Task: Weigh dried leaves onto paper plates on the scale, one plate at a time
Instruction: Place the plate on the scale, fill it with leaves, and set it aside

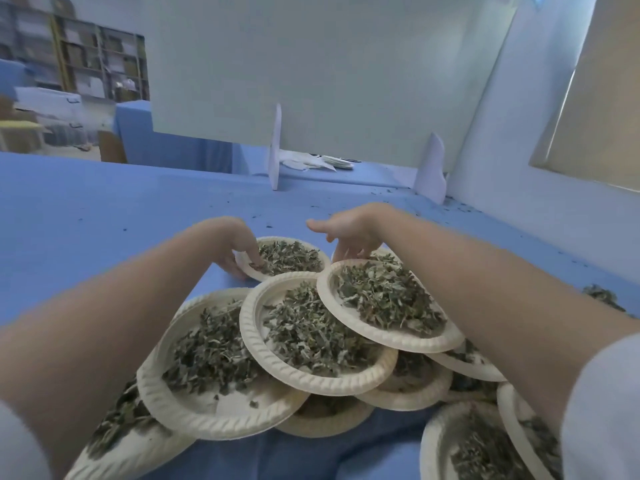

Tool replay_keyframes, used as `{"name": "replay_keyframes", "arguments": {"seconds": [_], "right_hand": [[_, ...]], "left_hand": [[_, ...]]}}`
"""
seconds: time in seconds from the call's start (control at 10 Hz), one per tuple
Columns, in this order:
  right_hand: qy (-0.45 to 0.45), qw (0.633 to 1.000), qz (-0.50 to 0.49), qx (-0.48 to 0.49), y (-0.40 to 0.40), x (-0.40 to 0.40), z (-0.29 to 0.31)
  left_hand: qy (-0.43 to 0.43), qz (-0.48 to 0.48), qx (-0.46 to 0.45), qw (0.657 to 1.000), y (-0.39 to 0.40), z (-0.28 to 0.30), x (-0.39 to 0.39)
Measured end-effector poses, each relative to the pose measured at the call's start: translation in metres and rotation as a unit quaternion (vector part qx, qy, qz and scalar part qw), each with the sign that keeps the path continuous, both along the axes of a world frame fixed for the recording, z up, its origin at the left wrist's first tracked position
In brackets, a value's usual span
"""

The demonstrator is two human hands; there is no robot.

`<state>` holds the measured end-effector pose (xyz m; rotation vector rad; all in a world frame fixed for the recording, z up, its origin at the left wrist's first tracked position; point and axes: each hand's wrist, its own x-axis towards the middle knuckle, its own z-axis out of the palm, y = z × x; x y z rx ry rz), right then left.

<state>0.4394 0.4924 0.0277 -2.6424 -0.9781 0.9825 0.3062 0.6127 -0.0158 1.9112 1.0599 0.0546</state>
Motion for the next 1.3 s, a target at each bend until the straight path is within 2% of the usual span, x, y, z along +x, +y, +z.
{"name": "replay_keyframes", "arguments": {"seconds": [0.1, 0.2, 0.4, 0.6, 0.8, 1.0, 1.2, 1.3], "right_hand": [[-0.042, 0.998, 0.013, 0.042, -0.006, -0.006, 0.019], [-0.06, 0.992, 0.007, 0.11, -0.019, -0.014, 0.037], [-0.07, 0.973, -0.023, 0.22, -0.076, -0.041, 0.067], [-0.06, 0.953, -0.03, 0.295, -0.176, -0.074, 0.09], [-0.075, 0.946, -0.06, 0.311, -0.299, -0.095, 0.103], [-0.089, 0.941, -0.123, 0.302, -0.442, -0.101, 0.111], [-0.1, 0.938, -0.211, 0.257, -0.585, -0.092, 0.092], [-0.121, 0.935, -0.247, 0.223, -0.639, -0.082, 0.071]], "left_hand": [[0.065, -0.011, 0.14, 0.988, -0.012, 0.018, -0.001], [0.016, -0.021, 0.199, 0.98, -0.029, 0.042, -0.004], [-0.13, -0.04, 0.184, 0.973, -0.096, 0.084, -0.014], [-0.21, -0.075, 0.141, 0.965, -0.199, 0.115, -0.025], [-0.236, -0.151, 0.139, 0.95, -0.326, 0.128, -0.028], [-0.261, -0.238, 0.094, 0.931, -0.464, 0.131, -0.011], [-0.228, -0.318, 0.079, 0.917, -0.59, 0.11, 0.015], [-0.188, -0.347, 0.108, 0.913, -0.637, 0.088, 0.028]]}}
